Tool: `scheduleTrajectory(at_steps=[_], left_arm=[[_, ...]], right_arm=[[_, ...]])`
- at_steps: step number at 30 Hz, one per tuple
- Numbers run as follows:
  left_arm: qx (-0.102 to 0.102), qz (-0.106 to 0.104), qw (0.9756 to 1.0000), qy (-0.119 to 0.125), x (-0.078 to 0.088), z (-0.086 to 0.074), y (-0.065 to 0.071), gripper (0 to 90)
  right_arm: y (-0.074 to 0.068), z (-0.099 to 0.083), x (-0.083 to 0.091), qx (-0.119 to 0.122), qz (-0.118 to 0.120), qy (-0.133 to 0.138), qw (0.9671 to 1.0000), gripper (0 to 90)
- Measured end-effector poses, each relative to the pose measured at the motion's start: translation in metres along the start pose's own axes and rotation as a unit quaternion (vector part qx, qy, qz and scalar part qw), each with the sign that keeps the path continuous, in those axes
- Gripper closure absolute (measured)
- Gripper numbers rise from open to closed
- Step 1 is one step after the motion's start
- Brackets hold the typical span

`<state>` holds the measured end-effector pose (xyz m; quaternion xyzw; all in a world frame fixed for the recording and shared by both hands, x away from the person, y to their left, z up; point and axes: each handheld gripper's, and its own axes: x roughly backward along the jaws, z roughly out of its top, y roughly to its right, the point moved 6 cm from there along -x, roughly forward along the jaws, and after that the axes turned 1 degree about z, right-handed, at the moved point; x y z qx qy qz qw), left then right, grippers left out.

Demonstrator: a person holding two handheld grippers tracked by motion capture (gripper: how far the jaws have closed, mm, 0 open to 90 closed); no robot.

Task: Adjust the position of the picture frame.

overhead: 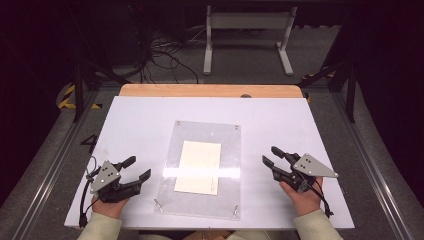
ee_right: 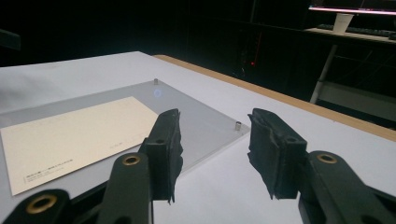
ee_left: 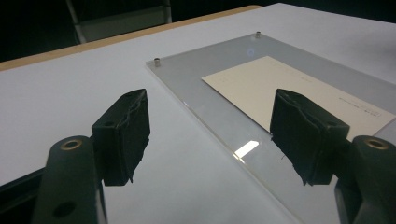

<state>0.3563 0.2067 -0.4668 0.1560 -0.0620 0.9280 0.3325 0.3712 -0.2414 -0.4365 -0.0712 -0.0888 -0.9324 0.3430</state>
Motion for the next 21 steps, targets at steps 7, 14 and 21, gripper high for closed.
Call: scheduleTrajectory(at_steps=[7, 14, 21], left_arm=[[0.003, -0.005, 1.0, -0.002, -0.001, 0.001, 0.002, 29.1], [0.004, -0.013, 0.9999, -0.005, 0.001, 0.004, 0.007, 29.3], [0.012, -0.039, 0.9992, -0.005, 0.012, 0.011, 0.012, 30.4]], right_arm=[[-0.019, 0.009, 0.003, 0.0, 0.042, -0.008, 0.9991, 52.3], [-0.041, 0.015, 0.008, 0.01, 0.091, -0.019, 0.9956, 52.4], [-0.066, 0.015, 0.012, 0.032, 0.135, -0.034, 0.9897, 53.4]])
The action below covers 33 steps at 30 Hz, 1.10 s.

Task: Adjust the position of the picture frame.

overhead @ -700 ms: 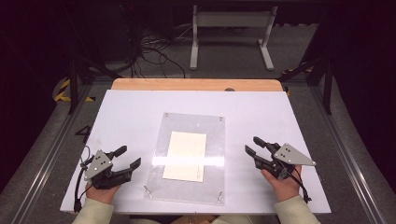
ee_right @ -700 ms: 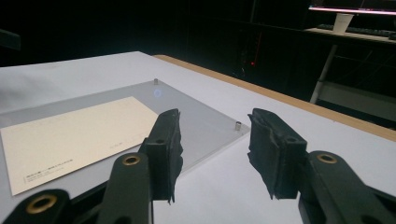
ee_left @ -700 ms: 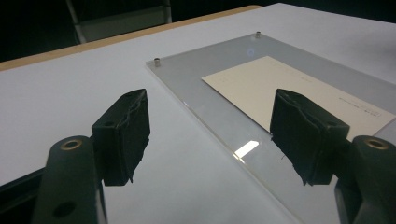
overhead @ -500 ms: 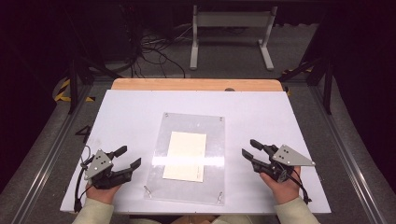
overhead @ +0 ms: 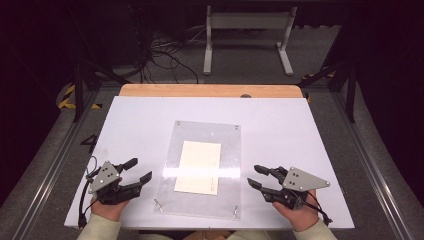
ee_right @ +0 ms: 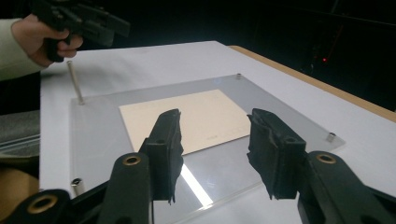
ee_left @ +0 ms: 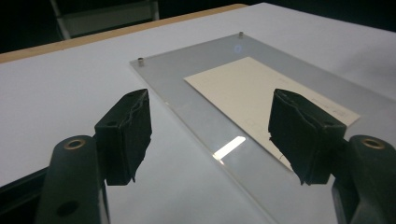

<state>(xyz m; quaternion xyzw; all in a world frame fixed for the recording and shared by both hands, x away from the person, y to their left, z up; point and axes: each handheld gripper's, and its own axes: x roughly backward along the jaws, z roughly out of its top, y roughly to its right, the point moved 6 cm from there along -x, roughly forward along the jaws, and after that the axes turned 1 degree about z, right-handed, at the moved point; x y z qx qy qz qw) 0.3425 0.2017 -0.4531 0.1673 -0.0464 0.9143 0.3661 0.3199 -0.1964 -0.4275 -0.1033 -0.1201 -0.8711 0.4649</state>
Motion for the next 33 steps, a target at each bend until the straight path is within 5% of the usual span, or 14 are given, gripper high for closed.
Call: scheduleTrajectory(at_steps=[9, 13, 14, 15, 19, 25, 33], left_arm=[[-0.027, -0.083, 0.9958, -0.028, 0.018, 0.001, 0.03, 34.2], [-0.043, -0.121, 0.9901, -0.058, 0.015, -0.005, 0.039, 39.1], [-0.047, -0.137, 0.9867, -0.075, 0.012, -0.008, 0.043, 42.6], [-0.047, -0.137, 0.9867, -0.075, 0.012, -0.008, 0.043, 44.1], [-0.049, -0.165, 0.9792, -0.107, 0.006, -0.014, 0.048, 47.6], [-0.044, -0.182, 0.9703, -0.154, -0.002, -0.024, 0.052, 57.5], [-0.053, -0.169, 0.9675, -0.18, -0.007, -0.03, 0.051, 72.6]], right_arm=[[-0.001, -0.004, -0.004, -0.007, 0.007, -0.008, 0.9999, 53.0], [-0.001, -0.005, -0.005, -0.01, 0.007, -0.01, 0.9999, 52.8], [0.0, -0.006, -0.006, -0.011, 0.007, -0.012, 0.9998, 52.7], [0.0, -0.006, -0.006, -0.013, 0.006, -0.014, 0.9998, 52.7], [0.002, -0.008, -0.006, -0.016, 0.004, -0.013, 0.9998, 52.7], [0.007, -0.011, -0.005, -0.023, -0.002, -0.014, 0.9996, 52.7], [0.008, -0.013, -0.007, -0.022, -0.002, -0.017, 0.9996, 52.6]])
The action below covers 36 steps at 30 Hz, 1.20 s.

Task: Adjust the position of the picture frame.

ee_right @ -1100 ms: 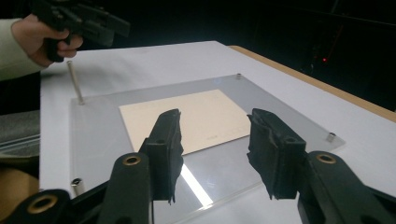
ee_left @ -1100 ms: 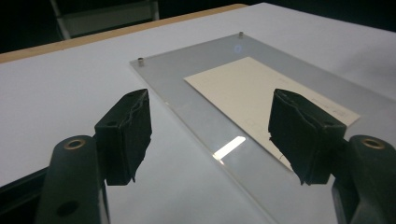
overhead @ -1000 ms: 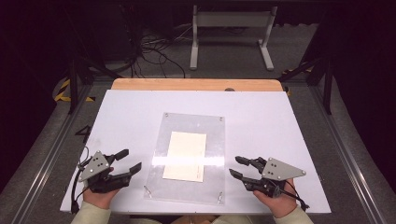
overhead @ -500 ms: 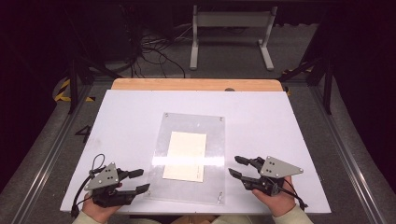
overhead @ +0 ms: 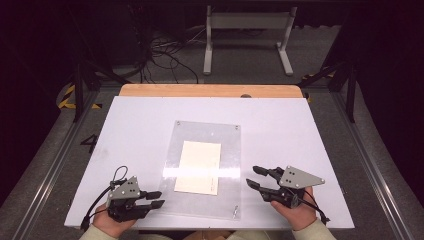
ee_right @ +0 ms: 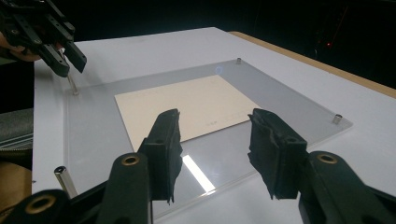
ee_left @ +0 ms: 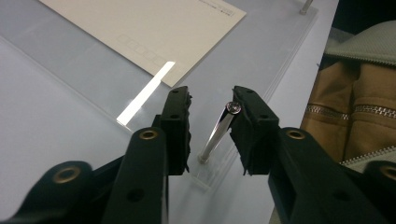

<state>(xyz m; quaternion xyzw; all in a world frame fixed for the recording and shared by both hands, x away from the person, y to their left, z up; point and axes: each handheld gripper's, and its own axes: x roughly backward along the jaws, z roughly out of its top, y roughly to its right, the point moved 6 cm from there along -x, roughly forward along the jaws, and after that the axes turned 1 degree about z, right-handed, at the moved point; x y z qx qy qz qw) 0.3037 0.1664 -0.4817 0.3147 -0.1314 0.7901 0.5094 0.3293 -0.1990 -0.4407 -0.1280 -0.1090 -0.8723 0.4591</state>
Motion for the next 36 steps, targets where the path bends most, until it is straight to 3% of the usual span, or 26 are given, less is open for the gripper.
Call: scheduleTrajectory(at_steps=[3, 10, 15, 20, 23, 24, 25, 26, 27, 28, 30, 32, 33, 34, 36], left_arm=[[-0.01, -0.003, 0.9999, -0.006, -0.001, 0.0, 0.003, 81.8], [-0.038, 0.034, 0.9987, -0.008, 0.003, 0.005, 0.006, 84.6], [-0.013, 0.063, 0.9978, 0.019, 0.017, 0.007, -0.009, 84.8], [0.013, 0.105, 0.9937, 0.037, 0.028, 0.011, -0.027, 84.8], [0.051, 0.134, 0.9882, 0.053, 0.033, 0.012, -0.046, 84.9], [0.053, 0.143, 0.9869, 0.053, 0.035, 0.012, -0.052, 84.9], [0.071, 0.153, 0.9838, 0.06, 0.036, 0.012, -0.06, 84.9], [0.071, 0.153, 0.9838, 0.06, 0.036, 0.012, -0.06, 84.9], [0.091, 0.174, 0.9783, 0.065, 0.037, 0.012, -0.075, 84.8], [0.091, 0.174, 0.9783, 0.065, 0.037, 0.012, -0.075, 84.8], [0.108, 0.199, 0.9713, 0.071, 0.038, 0.014, -0.089, 84.7], [0.119, 0.216, 0.9662, 0.076, 0.038, 0.016, -0.098, 84.7], [0.129, 0.232, 0.9605, 0.082, 0.038, 0.019, -0.11, 84.6], [0.129, 0.232, 0.9605, 0.082, 0.038, 0.019, -0.11, 84.5], [0.139, 0.251, 0.9542, 0.084, 0.037, 0.02, -0.123, 84.5]], right_arm=[[0.0, 0.0, 0.0, 0.001, -0.001, -0.001, 1.0, 52.7], [0.001, 0.0, 0.0, 0.001, -0.002, 0.002, 1.0, 52.9], [0.001, 0.0, 0.001, 0.001, -0.002, 0.005, 1.0, 53.6], [0.002, -0.001, -0.001, 0.0, -0.003, 0.001, 1.0, 54.4], [0.002, -0.002, -0.002, 0.0, -0.004, -0.001, 1.0, 54.5], [0.002, -0.002, -0.002, -0.003, -0.006, -0.002, 1.0, 54.5], [0.003, -0.002, -0.003, -0.003, -0.006, -0.002, 1.0, 54.5], [0.003, -0.003, -0.004, -0.005, -0.005, -0.003, 1.0, 54.9], [0.003, -0.003, -0.005, -0.007, -0.002, -0.002, 1.0, 55.5], [0.003, -0.003, -0.005, -0.007, -0.002, -0.002, 1.0, 55.5], [0.003, -0.003, -0.006, -0.008, 0.001, 0.002, 1.0, 57.6], [0.003, -0.004, -0.006, -0.009, 0.002, 0.002, 1.0, 58.7], [0.005, -0.005, -0.007, -0.009, -0.001, 0.0, 1.0, 59.4], [0.005, -0.005, -0.007, -0.009, -0.001, 0.0, 1.0, 59.4], [0.006, -0.006, -0.007, -0.014, -0.002, -0.002, 0.9999, 59.8]])
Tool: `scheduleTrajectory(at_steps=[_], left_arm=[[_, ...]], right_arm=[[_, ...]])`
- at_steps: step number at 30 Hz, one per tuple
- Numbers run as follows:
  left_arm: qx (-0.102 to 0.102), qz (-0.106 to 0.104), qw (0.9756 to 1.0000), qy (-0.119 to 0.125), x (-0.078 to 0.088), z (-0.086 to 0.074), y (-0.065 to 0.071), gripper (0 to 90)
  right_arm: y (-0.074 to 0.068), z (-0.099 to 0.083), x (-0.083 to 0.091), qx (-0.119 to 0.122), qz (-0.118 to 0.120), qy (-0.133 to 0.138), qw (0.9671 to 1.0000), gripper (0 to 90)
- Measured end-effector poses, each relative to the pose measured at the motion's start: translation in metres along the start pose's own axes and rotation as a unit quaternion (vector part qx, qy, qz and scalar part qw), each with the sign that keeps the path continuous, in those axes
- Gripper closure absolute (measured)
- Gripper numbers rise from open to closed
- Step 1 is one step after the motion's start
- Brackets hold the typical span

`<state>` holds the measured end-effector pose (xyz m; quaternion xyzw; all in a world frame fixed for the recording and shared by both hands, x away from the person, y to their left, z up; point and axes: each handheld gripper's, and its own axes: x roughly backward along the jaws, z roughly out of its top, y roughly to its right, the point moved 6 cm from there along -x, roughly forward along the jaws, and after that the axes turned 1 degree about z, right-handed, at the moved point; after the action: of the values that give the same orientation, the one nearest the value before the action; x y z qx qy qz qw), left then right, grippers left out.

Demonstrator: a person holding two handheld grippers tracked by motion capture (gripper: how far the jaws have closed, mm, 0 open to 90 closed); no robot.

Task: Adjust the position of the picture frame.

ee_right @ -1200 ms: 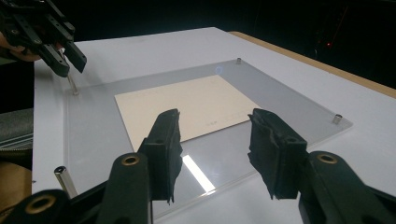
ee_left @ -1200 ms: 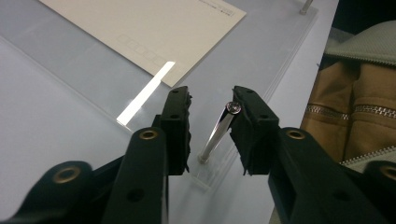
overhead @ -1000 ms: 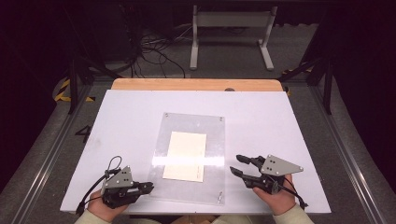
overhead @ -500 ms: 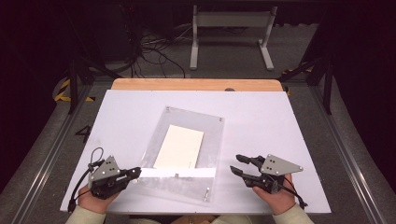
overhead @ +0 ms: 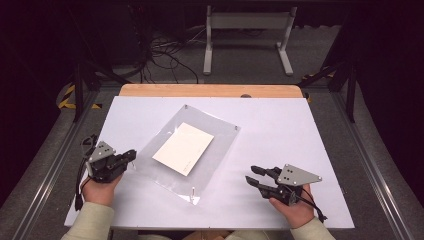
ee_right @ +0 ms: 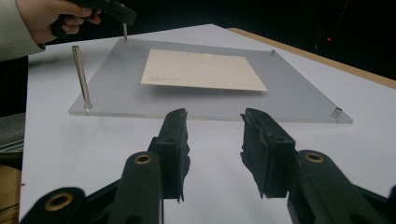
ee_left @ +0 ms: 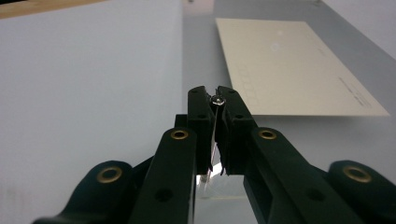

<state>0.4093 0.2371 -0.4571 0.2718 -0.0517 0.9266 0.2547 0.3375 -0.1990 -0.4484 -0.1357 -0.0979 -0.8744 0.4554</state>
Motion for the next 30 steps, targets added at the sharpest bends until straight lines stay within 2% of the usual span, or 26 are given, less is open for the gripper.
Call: scheduleTrajectory(at_steps=[2, 7, 10, 14, 16, 18, 19, 20, 21, 22, 23, 24, 25, 26, 27, 29, 30], left_arm=[[0.018, 0.021, 0.9996, 0.0, -0.011, 0.002, -0.011, 84.4], [0.036, 0.041, 0.9985, -0.009, -0.025, 0.0, -0.023, 84.0], [0.038, 0.044, 0.998, -0.024, -0.031, -0.006, -0.025, 84.1], [0.037, 0.037, 0.9986, -0.012, -0.028, -0.006, -0.027, 82.6], [0.044, 0.036, 0.9984, 0.004, -0.022, -0.002, -0.024, 63.1], [0.041, 0.024, 0.9985, 0.027, -0.012, 0.002, -0.016, 52.4], [0.032, 0.018, 0.9986, 0.038, -0.007, 0.003, -0.011, 49.3], [0.015, -0.002, 0.9987, 0.048, 0.002, 0.005, 0.004, 44.0], [0.015, -0.002, 0.9987, 0.048, 0.002, 0.005, 0.004, 44.2], [-0.002, -0.03, 0.9979, 0.057, 0.01, 0.006, 0.021, 44.3], [-0.01, -0.049, 0.997, 0.06, 0.014, 0.007, 0.03, 44.3], [-0.01, -0.049, 0.997, 0.06, 0.014, 0.007, 0.03, 44.3], [-0.022, -0.09, 0.9934, 0.067, 0.019, 0.008, 0.05, 44.1], [-0.022, -0.09, 0.9934, 0.067, 0.019, 0.008, 0.05, 44.1], [-0.035, -0.109, 0.9912, 0.066, 0.021, 0.007, 0.063, 44.1], [-0.058, -0.133, 0.9875, 0.061, 0.022, 0.006, 0.079, 43.9], [-0.069, -0.152, 0.9844, 0.057, 0.023, 0.004, 0.09, 43.9]], right_arm=[[0.001, -0.002, 0.0, -0.004, 0.0, -0.005, 1.0, 59.8], [0.001, -0.003, 0.0, -0.005, 0.0, -0.007, 1.0, 59.6], [0.001, -0.005, 0.0, -0.007, 0.0, -0.009, 0.9999, 59.6], [0.002, -0.005, 0.002, -0.006, -0.003, -0.009, 0.9999, 59.6], [0.002, -0.005, 0.002, -0.006, -0.003, -0.01, 0.9999, 59.5], [0.002, -0.005, 0.002, -0.005, -0.003, -0.01, 0.9999, 59.4], [0.002, -0.004, 0.002, -0.004, -0.004, -0.009, 0.9999, 59.3], [0.002, -0.004, 0.002, -0.004, -0.004, -0.009, 0.9999, 59.2], [0.002, -0.004, 0.002, -0.004, -0.004, -0.009, 0.9999, 59.2], [0.003, -0.004, 0.002, -0.004, -0.005, -0.01, 0.9999, 59.3], [0.003, -0.004, 0.002, -0.004, -0.005, -0.01, 0.9999, 59.3], [0.003, -0.004, 0.002, -0.005, -0.005, -0.009, 0.9999, 59.3], [0.003, -0.004, 0.002, -0.005, -0.005, -0.009, 0.9999, 59.4], [0.003, -0.004, 0.002, -0.005, -0.005, -0.009, 0.9999, 59.4], [0.003, -0.003, 0.002, -0.004, -0.005, -0.009, 0.9999, 59.4], [0.004, -0.003, 0.002, -0.004, -0.004, -0.008, 1.0, 59.4], [0.004, -0.003, 0.002, -0.003, -0.005, -0.008, 1.0, 59.4]])
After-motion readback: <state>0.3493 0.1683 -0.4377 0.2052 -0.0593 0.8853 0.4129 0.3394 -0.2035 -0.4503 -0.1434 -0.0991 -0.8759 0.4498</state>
